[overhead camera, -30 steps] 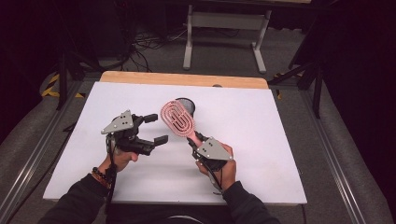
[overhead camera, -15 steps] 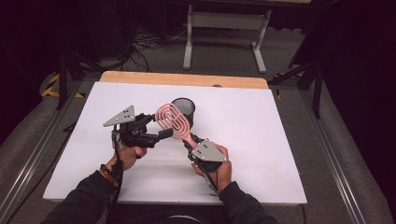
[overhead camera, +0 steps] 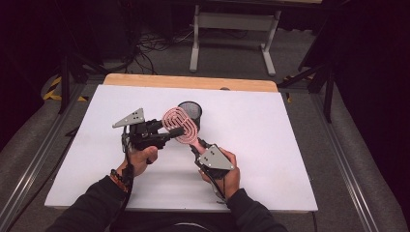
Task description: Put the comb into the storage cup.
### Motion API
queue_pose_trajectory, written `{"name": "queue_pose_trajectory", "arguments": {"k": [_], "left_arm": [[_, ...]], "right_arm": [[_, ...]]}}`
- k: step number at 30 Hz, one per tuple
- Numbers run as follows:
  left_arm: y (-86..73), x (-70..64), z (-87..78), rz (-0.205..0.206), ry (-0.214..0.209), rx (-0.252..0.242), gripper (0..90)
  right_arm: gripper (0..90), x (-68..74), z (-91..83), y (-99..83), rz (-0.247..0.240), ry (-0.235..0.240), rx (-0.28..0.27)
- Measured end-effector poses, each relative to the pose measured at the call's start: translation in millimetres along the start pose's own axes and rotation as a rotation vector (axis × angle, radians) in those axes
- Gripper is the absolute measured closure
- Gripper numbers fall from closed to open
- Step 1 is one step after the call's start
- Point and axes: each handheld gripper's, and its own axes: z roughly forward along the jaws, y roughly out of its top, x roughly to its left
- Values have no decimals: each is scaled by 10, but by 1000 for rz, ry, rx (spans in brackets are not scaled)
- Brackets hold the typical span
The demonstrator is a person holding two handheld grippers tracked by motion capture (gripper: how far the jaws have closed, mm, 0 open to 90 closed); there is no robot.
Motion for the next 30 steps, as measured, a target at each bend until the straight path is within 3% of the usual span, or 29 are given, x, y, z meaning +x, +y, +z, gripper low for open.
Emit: {"name": "queue_pose_trajectory", "arguments": {"k": [6,30], "left_arm": [[-12,3,20,-1,21,-17,583],[23,-102,24,78,-2,-7,627]], "right_arm": [[694,-6,8,-16,2,-7,4],[694,2,20,-31,10,-3,12]]}}
